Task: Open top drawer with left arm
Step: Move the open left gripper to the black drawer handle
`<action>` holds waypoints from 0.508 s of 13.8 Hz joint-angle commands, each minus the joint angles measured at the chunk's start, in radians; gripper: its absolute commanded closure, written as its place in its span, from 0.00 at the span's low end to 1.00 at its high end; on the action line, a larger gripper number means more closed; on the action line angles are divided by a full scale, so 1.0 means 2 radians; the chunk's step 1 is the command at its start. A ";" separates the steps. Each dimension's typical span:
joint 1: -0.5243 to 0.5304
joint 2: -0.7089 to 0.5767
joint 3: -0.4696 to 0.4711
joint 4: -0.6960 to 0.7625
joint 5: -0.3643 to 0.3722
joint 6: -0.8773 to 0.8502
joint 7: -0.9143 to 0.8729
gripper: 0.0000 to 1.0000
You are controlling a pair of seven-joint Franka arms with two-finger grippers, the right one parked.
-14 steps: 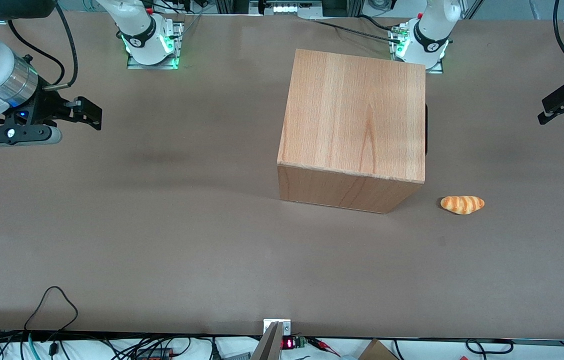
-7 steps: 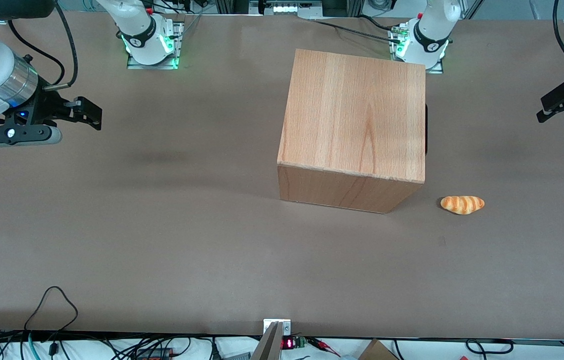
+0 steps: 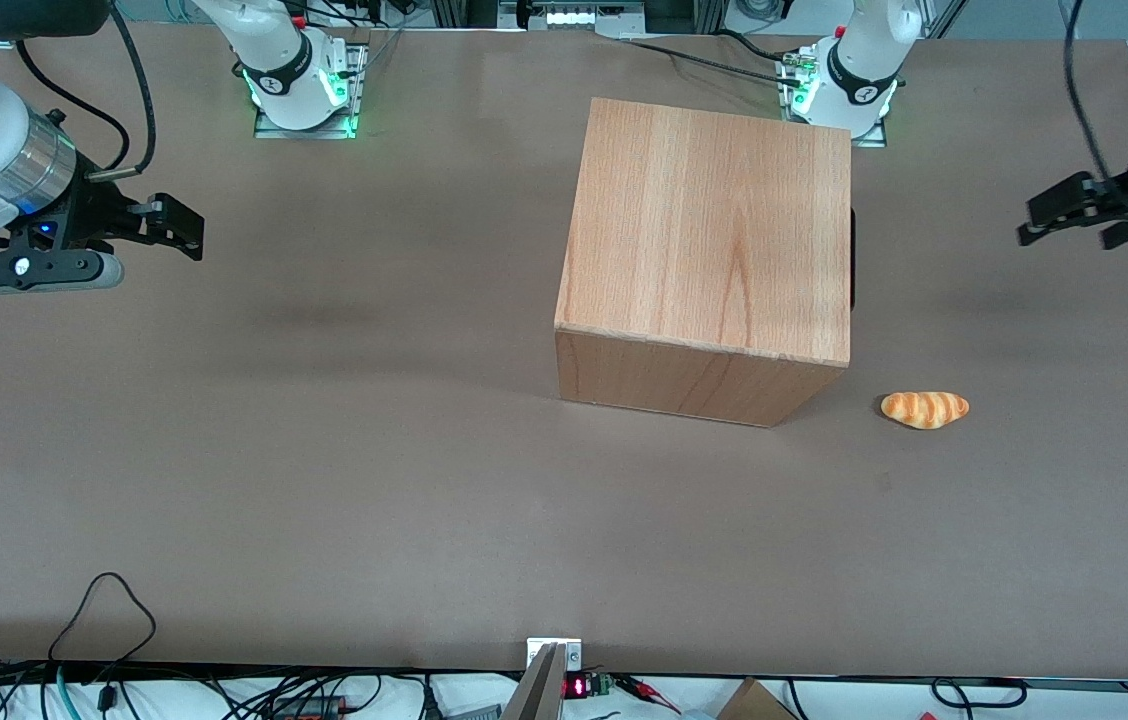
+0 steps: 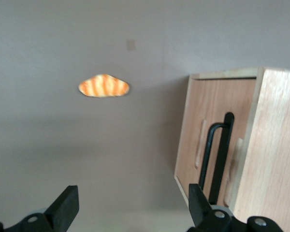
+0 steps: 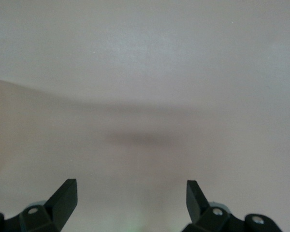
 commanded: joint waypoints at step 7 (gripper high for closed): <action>0.001 -0.008 -0.025 -0.124 -0.075 0.099 0.002 0.00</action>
